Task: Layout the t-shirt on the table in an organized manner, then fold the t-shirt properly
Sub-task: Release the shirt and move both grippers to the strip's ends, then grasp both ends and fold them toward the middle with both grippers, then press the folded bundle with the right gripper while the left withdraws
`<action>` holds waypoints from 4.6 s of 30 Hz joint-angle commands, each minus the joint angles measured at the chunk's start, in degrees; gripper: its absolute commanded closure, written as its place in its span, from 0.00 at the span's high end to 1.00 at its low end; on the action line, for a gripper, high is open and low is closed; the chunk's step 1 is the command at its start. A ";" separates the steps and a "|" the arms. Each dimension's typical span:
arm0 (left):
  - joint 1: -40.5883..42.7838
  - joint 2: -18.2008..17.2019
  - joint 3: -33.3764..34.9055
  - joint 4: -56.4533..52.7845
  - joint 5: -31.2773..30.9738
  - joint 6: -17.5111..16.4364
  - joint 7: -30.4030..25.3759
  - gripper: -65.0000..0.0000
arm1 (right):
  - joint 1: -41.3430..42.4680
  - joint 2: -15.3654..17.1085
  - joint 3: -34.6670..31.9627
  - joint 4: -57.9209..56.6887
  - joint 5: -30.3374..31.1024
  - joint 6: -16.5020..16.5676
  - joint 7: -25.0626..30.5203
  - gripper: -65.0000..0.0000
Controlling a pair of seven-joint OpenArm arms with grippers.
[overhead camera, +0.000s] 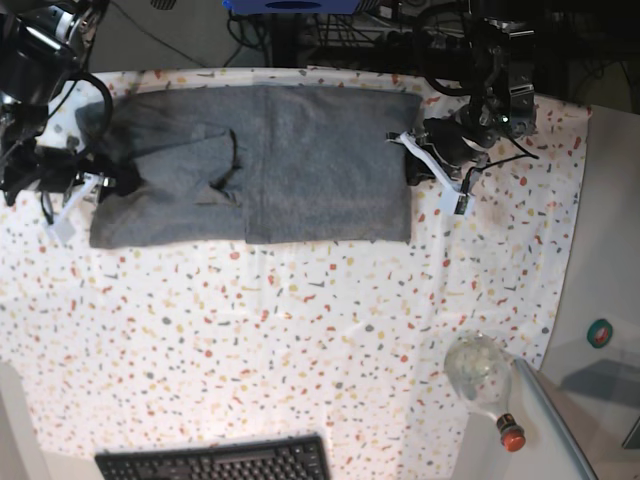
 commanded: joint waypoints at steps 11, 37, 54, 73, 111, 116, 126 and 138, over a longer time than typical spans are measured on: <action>-2.68 1.08 7.55 -1.66 -0.07 4.35 0.03 0.00 | 3.29 2.22 -3.31 4.26 -0.97 -0.01 -1.11 0.00; -6.81 1.08 15.73 -1.84 -0.16 4.79 0.30 0.00 | -6.46 -10.09 -30.12 44.08 -0.88 -24.23 -8.67 0.00; -6.72 1.08 15.99 -1.75 -0.16 4.79 0.30 0.00 | -6.11 -12.99 -42.43 36.52 -0.97 -35.66 0.92 0.00; -6.63 0.55 15.55 -1.66 -0.16 4.79 0.30 0.00 | -5.32 -13.25 -44.01 31.51 -0.97 -35.75 4.08 0.32; 6.82 -7.28 -28.31 10.29 -0.68 -10.64 6.19 0.00 | -12.35 -3.49 -54.73 53.40 -0.97 -44.71 7.33 0.06; 7.43 -9.21 -37.11 5.46 -0.68 -10.64 6.19 0.00 | -10.51 -2.53 -45.06 48.30 -1.06 -48.14 13.05 0.00; 6.99 -8.42 -37.99 3.96 -0.68 -10.64 6.19 0.00 | 3.21 -4.20 -62.21 26.15 -0.97 -48.32 18.24 0.00; 7.43 -8.51 -37.99 3.87 -0.33 -10.64 6.19 0.00 | 4.52 -7.71 -75.57 28.08 -1.06 -48.40 16.74 0.00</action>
